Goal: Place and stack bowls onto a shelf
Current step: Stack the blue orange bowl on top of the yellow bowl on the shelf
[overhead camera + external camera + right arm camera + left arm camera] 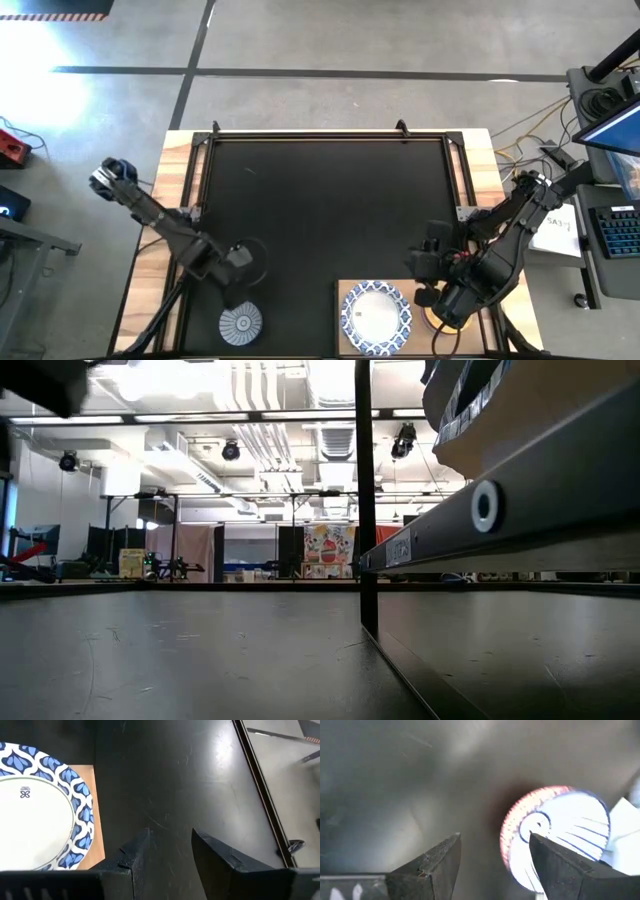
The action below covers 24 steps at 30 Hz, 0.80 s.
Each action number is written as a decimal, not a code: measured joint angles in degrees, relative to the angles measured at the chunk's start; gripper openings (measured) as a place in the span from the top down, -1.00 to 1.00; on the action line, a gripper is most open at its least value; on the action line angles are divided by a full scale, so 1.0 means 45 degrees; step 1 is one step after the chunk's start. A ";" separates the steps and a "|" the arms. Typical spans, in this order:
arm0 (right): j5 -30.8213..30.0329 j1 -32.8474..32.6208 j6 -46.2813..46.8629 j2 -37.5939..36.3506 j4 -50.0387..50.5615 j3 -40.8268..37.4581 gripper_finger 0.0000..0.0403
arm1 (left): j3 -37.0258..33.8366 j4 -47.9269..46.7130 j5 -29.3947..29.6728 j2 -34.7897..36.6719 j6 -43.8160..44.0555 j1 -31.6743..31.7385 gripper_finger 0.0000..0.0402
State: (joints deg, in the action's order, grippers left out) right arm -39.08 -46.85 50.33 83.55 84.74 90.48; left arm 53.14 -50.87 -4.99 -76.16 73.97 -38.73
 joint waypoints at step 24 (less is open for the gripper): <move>-0.0678 -0.0001 0.0154 0.0000 -0.0304 -0.0325 0.32 | 0.0070 0.1497 0.0091 -0.2545 0.2275 -0.2052 -0.08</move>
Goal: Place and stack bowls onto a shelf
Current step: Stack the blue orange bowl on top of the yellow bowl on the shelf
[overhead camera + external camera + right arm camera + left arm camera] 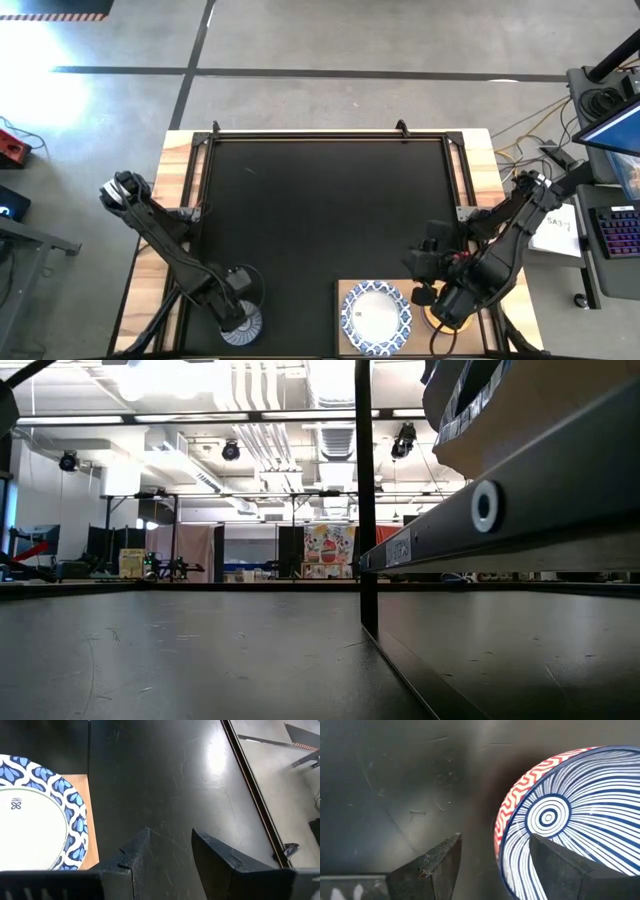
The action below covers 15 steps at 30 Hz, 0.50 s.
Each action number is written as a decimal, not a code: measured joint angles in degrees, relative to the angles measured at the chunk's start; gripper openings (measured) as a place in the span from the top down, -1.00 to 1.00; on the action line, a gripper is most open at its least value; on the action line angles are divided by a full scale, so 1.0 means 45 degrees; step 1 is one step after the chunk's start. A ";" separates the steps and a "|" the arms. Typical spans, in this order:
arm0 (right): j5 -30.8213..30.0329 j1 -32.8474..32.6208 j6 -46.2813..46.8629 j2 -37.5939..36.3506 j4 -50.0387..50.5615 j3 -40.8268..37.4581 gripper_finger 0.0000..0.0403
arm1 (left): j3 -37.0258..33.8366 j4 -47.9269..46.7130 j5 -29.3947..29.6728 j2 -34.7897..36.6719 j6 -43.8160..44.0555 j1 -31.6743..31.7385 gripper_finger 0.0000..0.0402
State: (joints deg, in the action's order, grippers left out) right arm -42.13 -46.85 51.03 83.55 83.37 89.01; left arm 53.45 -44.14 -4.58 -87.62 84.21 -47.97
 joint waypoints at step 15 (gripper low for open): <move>0.0030 0.0000 0.0000 0.0000 -0.0165 -0.0263 0.32 | -0.0572 0.1092 0.0155 -0.0422 -0.0258 0.0005 0.58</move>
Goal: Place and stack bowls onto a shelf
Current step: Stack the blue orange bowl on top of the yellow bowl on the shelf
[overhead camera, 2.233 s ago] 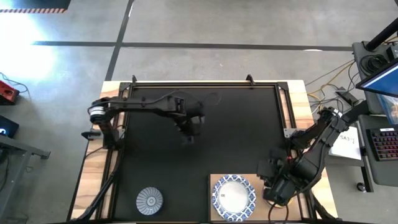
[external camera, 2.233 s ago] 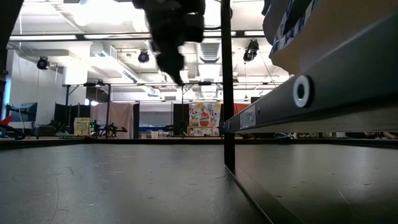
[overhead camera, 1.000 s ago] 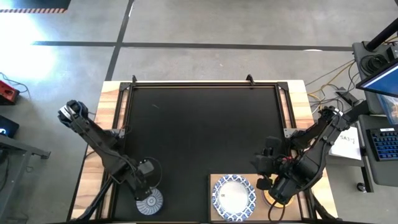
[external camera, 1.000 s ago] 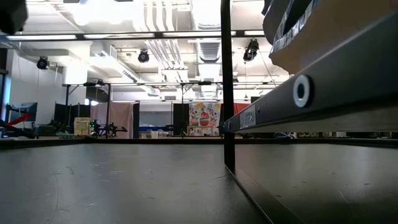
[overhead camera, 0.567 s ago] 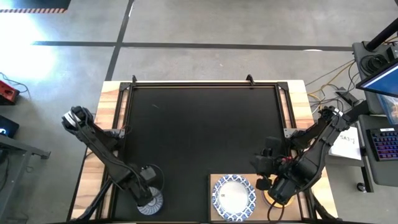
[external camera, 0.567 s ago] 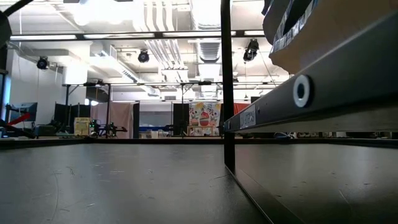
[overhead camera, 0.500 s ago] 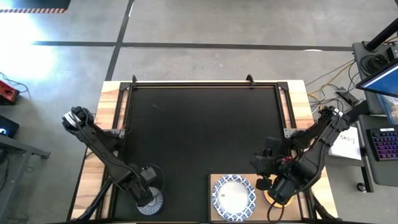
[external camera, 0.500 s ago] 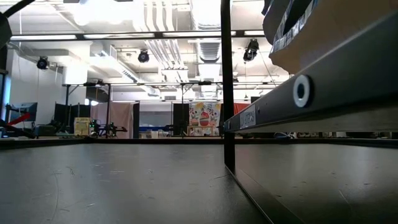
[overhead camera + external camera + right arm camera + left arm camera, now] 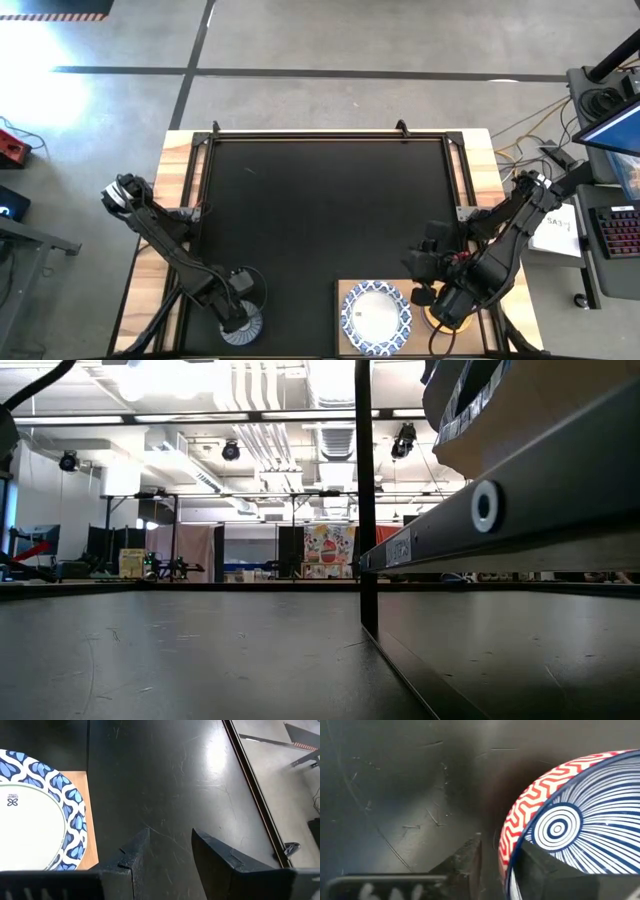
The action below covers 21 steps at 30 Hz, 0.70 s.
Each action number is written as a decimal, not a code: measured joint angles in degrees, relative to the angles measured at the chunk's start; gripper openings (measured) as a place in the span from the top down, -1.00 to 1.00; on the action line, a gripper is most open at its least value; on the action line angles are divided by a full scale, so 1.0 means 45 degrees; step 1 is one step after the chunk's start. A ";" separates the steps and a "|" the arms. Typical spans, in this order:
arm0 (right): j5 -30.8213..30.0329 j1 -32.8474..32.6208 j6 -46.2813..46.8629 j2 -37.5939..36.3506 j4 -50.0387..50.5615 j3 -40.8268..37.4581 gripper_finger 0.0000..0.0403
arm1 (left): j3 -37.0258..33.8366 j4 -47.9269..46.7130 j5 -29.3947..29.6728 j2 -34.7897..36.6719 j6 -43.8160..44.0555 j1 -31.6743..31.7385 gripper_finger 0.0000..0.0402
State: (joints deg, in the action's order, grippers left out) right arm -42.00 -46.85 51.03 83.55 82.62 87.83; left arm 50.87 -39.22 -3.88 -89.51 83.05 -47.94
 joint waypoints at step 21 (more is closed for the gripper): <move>0.0365 0.0000 -0.0122 0.0000 -0.0102 0.0000 0.32 | -0.0142 0.0136 0.0122 0.1171 -0.5032 0.3549 0.98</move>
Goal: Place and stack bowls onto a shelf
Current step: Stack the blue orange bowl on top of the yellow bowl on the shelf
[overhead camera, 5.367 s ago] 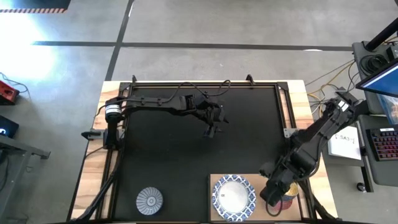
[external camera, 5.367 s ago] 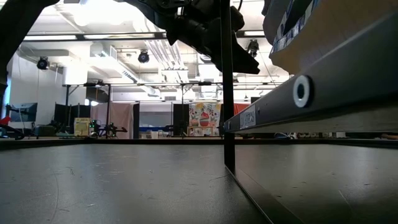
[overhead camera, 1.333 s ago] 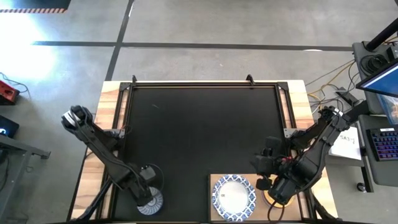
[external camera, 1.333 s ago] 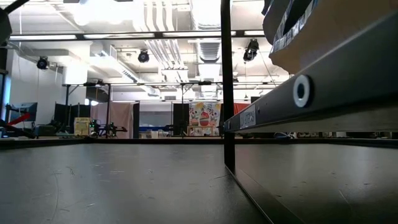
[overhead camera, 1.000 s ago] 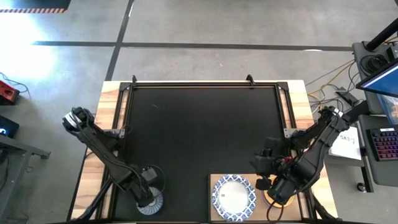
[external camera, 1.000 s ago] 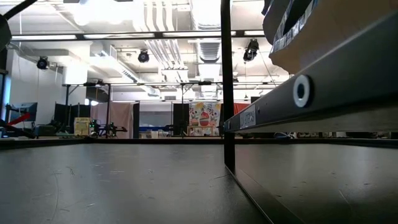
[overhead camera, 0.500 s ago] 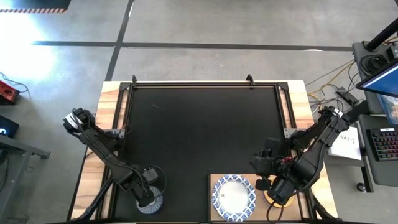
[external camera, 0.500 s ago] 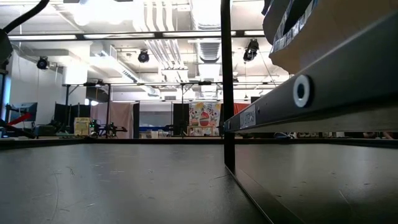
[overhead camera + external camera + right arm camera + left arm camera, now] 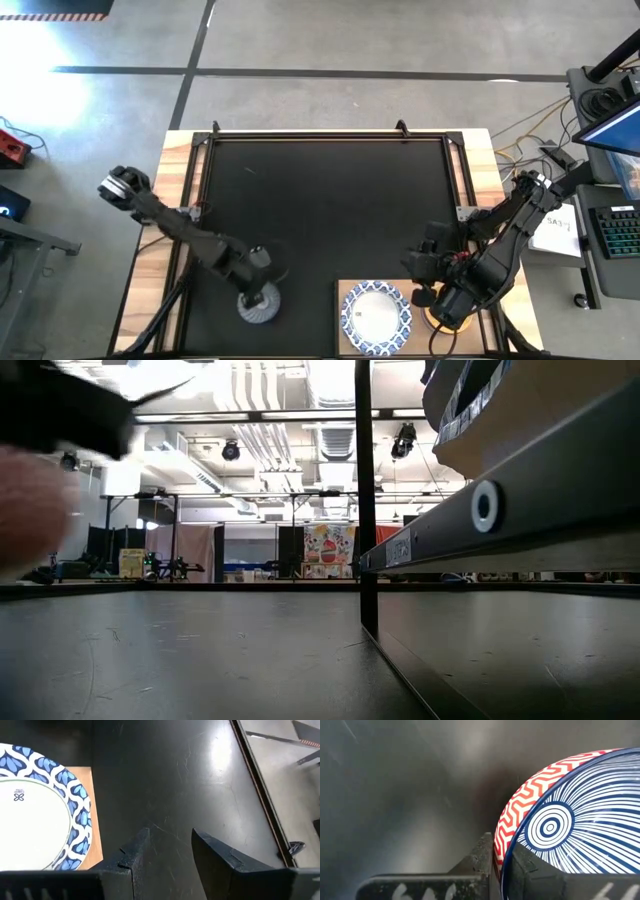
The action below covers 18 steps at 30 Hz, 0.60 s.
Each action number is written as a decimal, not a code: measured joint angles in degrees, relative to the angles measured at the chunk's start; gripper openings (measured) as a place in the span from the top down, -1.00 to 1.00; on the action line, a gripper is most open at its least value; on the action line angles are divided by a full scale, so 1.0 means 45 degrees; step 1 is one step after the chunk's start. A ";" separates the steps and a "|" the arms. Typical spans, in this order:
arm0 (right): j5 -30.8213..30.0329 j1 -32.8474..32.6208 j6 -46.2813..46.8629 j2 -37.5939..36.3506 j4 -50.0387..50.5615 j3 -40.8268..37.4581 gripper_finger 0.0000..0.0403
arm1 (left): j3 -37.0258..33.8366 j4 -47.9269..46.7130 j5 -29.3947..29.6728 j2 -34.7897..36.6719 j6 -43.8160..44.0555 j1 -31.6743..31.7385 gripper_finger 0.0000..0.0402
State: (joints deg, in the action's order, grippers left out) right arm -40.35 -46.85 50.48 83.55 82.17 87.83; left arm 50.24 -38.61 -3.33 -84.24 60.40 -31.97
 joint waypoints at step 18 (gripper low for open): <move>-0.0707 0.0831 -0.0363 0.0000 -0.0089 0.0000 0.32 | 0.0998 0.0433 -0.1166 0.0615 -0.7769 0.8177 0.99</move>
State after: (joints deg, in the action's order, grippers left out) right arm -43.54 -43.11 48.85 83.55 81.76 87.83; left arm 54.73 -36.67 -8.58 -81.48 25.44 4.83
